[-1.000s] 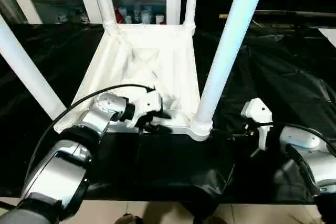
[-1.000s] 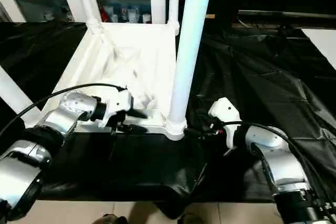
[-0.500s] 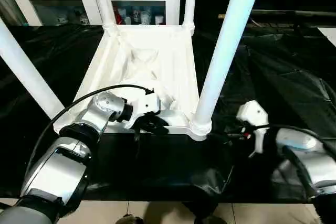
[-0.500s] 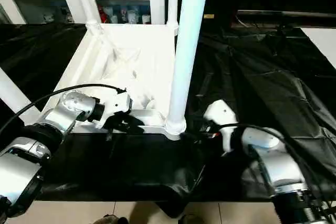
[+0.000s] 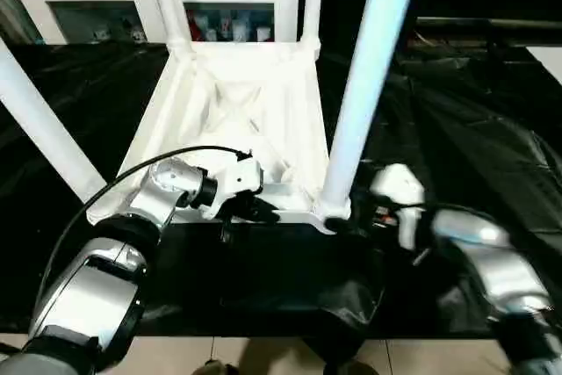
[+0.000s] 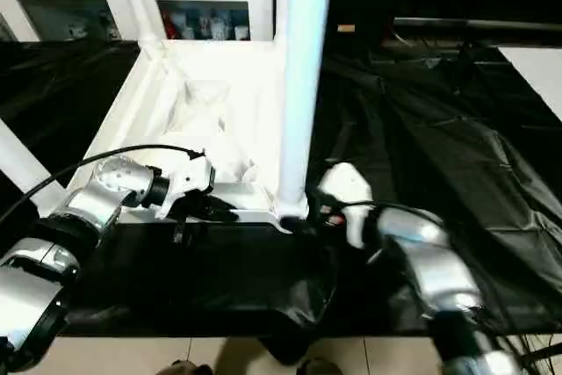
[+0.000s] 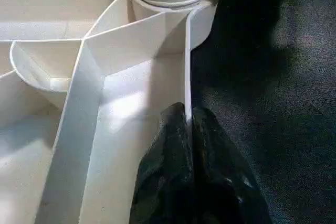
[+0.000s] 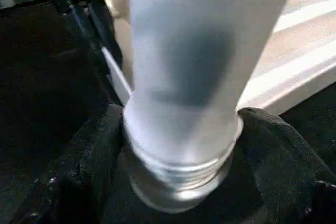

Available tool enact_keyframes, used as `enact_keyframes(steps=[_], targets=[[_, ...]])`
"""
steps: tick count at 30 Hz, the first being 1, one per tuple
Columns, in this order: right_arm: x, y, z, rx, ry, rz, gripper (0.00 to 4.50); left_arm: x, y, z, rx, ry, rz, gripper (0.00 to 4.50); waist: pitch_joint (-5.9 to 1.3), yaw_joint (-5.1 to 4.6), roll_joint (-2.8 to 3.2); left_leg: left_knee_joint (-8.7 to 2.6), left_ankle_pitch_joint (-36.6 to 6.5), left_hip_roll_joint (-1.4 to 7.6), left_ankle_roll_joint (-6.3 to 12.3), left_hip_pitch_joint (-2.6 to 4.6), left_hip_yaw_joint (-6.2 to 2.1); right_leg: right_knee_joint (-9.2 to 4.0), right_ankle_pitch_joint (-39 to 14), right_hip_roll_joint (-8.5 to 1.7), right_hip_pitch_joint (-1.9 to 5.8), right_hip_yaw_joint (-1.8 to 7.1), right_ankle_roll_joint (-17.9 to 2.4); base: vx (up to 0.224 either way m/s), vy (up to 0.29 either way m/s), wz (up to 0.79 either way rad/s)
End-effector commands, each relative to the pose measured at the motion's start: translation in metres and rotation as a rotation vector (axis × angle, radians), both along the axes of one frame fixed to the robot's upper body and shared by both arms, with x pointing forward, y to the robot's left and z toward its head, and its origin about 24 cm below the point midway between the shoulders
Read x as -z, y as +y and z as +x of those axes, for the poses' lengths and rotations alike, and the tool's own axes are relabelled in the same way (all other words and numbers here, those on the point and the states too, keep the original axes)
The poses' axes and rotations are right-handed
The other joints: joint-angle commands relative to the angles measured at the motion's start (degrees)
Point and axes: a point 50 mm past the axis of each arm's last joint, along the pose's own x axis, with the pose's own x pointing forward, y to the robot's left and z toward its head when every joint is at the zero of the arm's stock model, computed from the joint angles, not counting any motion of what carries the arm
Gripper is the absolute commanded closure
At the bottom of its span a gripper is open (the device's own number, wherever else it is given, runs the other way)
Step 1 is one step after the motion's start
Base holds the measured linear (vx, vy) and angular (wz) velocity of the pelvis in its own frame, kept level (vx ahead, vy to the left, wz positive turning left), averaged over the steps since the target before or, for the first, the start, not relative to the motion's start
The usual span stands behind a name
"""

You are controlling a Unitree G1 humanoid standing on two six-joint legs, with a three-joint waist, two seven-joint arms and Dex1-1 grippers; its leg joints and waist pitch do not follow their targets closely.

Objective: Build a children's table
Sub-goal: Rotate leg to tighten

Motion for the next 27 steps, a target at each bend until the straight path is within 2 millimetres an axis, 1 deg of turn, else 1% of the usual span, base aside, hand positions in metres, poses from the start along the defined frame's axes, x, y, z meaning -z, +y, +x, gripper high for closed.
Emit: enact_keyframes(steps=[1, 2, 8, 9, 11, 12, 13, 16, 17, 21, 23, 24, 25, 26, 27], targets=[[-0.004, -0.001, 0.006, 0.026, -0.024, 0.012, 0.89, 0.015, 0.009, -0.007, -0.042, 0.059, 0.009, 4.46, -3.35, -0.05, -1.41, -4.53, -16.0, 1.71, 2.42, 0.87, -0.89, -4.95, -19.8, -2.94, 2.16, 1.51, -12.2, 0.0, 0.0, 0.0], [-0.004, -0.001, 0.006, 0.024, -0.023, 0.016, 0.89, 0.015, 0.009, -0.007, -0.043, 0.059, 0.008, 4.46, -3.38, 0.01, -1.27, -4.53, -16.0, 1.71, 2.46, 0.92, -0.9, -4.96, -20.2, -3.0, 2.2, 1.52, -12.0, 0.0, 0.0, 0.0], [-0.004, 0.0, 0.007, 0.024, -0.021, 0.038, 0.89, 0.015, 0.01, -0.007, -0.047, 0.057, 0.012, 4.46, -3.36, -0.07, -1.21, -4.71, -16.6, 1.84, 2.32, 0.98, -0.96, -5.13, -21.6, -3.04, 2.1, 1.53, -11.7, 0.0, 0.0, 0.0], [-0.003, 0.001, 0.007, 0.022, -0.02, 0.045, 0.89, 0.015, 0.011, -0.007, -0.047, 0.056, 0.017, 4.46, -3.28, -0.09, -1.12, -4.8, -17.0, 1.87, 2.2, 1.01, -0.98, -5.17, -22.0, -2.99, 2.03, 1.52, -11.6, 0.0, 0.0, 0.0], [-0.003, 0.001, 0.007, 0.019, -0.018, 0.051, 1.17, 0.015, 0.011, -0.007, -0.045, 0.059, 0.019, 4.5, -3.26, -0.11, -1.23, -4.84, -17.2, 1.9, 2.14, 1.06, -0.95, -5.19, -21.7, -3.01, 2.01, 1.56, -11.6, 0.0, 0.0, 0.0], [-0.003, 0.001, 0.006, 0.017, -0.019, 0.054, 1.17, 0.015, 0.011, -0.008, -0.044, 0.062, 0.019, 4.5, -3.26, -0.08, -1.21, -4.84, -17.2, 1.89, 2.16, 1.03, -0.96, -5.18, -21.6, -3.01, 2.02, 1.57, -11.6, 0.0, 0.0, 0.0], [-0.003, 0.002, 0.006, 0.017, -0.019, 0.058, 1.27, 0.015, 0.011, -0.008, -0.043, 0.063, 0.02, 4.5, -3.24, -0.09, -1.29, -4.85, -17.3, 1.89, 2.18, 1.0, -0.94, -5.2, -21.7, -3.04, 2.03, 1.57, -11.6, 0.0, 0.0, 0.0], [-0.002, 0.002, 0.006, 0.019, -0.015, 0.07, 1.57, 0.016, 0.011, -0.009, -0.043, 0.07, 0.017, 4.5, -3.19, -0.11, -1.27, -4.91, -17.3, 1.9, 2.14, 1.0, -0.96, -5.24, -22.1, -3.07, 1.97, 1.61, -11.4, 0.0, 0.0, 0.0], [-0.001, 0.003, 0.006, 0.021, -0.01, 0.077, 1.63, 0.016, 0.011, -0.009, -0.044, 0.076, 0.014, 4.5, -3.08, -0.15, -1.37, -4.94, -17.2, 1.89, 2.21, 0.93, -0.94, -5.25, -21.8, -3.06, 1.94, 1.63, -11.5, 0.0, 0.0, 0.0], [0.0, 0.004, 0.006, 0.029, -0.008, 0.087, 1.74, 0.017, 0.011, -0.01, -0.048, 0.084, 0.003, 4.5, -3.01, -0.22, -1.35, -5.0, -17.4, 1.89, 2.16, 0.98, -0.94, -5.32, -22.4, -3.09, 1.91, 1.66, -11.4, 0.0, 0.0, 0.0], [0.005, 0.004, 0.007, 0.091, -0.001, 0.109, 1.75, 0.018, 0.009, -0.01, -0.068, 0.087, -0.018, 4.5, -2.76, -0.31, -1.33, -5.16, -17.8, 1.89, 2.1, 0.91, -0.94, -5.47, -23.2, -3.08, 1.81, 1.69, -11.1, 0.0, 0.0, 0.0], [0.007, 0.004, 0.007, 0.118, -0.002, 0.114, 1.76, 0.019, 0.007, -0.01, -0.083, 0.084, -0.023, 4.5, -2.74, -0.38, -1.31, -5.21, -18.2, 1.86, 1.88, 0.98, -0.98, -5.59, -24.1, -3.16, 1.68, 1.72, -10.9, 0.0, 0.0, 0.0], [0.007, 0.004, 0.007, 0.121, -0.002, 0.115, 1.76, 0.019, 0.007, -0.009, -0.084, 0.083, -0.023, 4.5, -2.76, -0.46, -1.31, -5.25, -18.3, 1.86, 1.7, 0.96, -1.03, -5.57, -24.5, -3.15, 1.74, 1.69, -10.8, 0.0, 0.0, 0.0], [0.013, 0.005, 0.011, 0.226, -0.005, 0.126, 1.76, 0.021, 0.001, -0.007, -0.136, 0.068, -0.029, 4.5, -2.67, -0.61, -1.32, -5.31, -18.7, 1.92, 1.37, 1.07, -1.02, -5.67, -25.1, -3.15, 1.52, 1.74, -10.7, 0.0, 0.0, 0.0], [0.017, 0.006, 0.013, 0.28, -0.004, 0.129, 1.76, 0.023, -0.002, -0.005, -0.169, 0.052, -0.025, 4.5, -2.42, -0.92, -1.2, -5.45, -19.9, 1.82, 0.75, 1.11, -1.11, -5.9, -26.7, -3.1, 1.31, 1.68, -10.3, 0.0, 0.0, 0.0]])
